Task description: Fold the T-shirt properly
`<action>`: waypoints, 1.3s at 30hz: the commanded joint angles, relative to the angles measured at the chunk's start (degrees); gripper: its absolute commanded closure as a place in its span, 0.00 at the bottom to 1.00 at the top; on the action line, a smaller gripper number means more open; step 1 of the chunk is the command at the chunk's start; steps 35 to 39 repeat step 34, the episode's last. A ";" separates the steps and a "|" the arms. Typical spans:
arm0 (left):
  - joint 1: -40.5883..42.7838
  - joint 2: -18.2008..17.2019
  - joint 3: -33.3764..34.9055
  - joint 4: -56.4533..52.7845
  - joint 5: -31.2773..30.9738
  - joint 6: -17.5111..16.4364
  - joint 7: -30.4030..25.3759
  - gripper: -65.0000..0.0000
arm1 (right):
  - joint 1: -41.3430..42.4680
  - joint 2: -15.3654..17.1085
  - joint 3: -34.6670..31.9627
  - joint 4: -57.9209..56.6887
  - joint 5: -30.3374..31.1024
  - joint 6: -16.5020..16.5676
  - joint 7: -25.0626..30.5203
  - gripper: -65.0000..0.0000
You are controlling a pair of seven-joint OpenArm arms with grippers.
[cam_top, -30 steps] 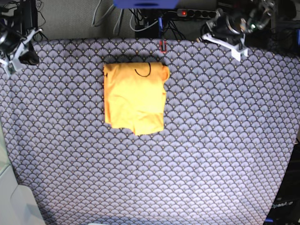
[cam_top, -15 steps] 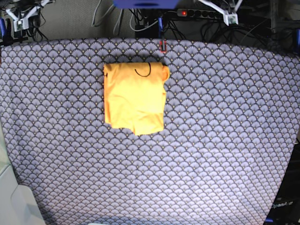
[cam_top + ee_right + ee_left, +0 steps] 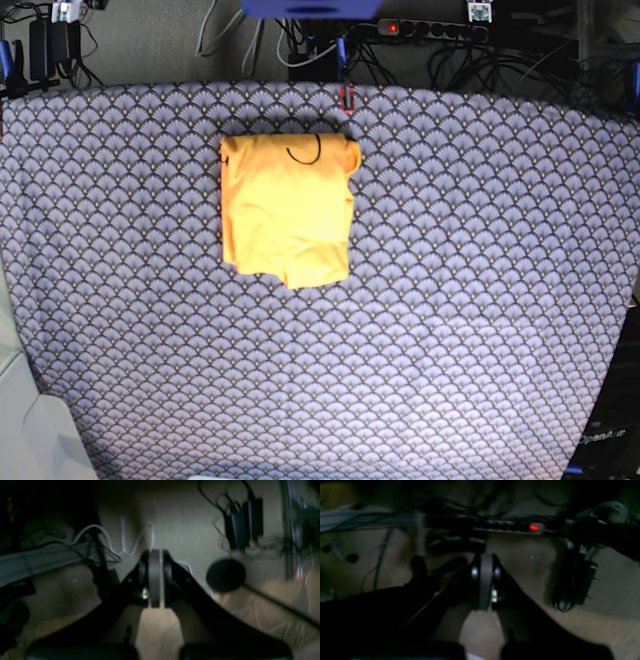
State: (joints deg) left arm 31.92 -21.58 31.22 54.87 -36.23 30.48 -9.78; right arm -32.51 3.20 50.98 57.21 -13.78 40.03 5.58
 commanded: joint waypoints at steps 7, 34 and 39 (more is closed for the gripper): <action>-7.17 5.19 -0.06 -20.72 -0.04 -10.39 -4.33 1.00 | 7.06 2.29 14.03 -16.81 -14.04 -0.03 10.90 1.00; -30.03 14.51 -1.64 -54.87 -9.97 -34.74 -2.22 1.00 | 18.14 7.66 -14.37 -53.91 -20.37 -36.91 19.16 1.00; -30.03 14.51 -1.64 -54.87 -9.97 -34.74 -2.22 1.00 | 18.14 7.66 -14.37 -53.91 -20.37 -36.91 19.16 1.00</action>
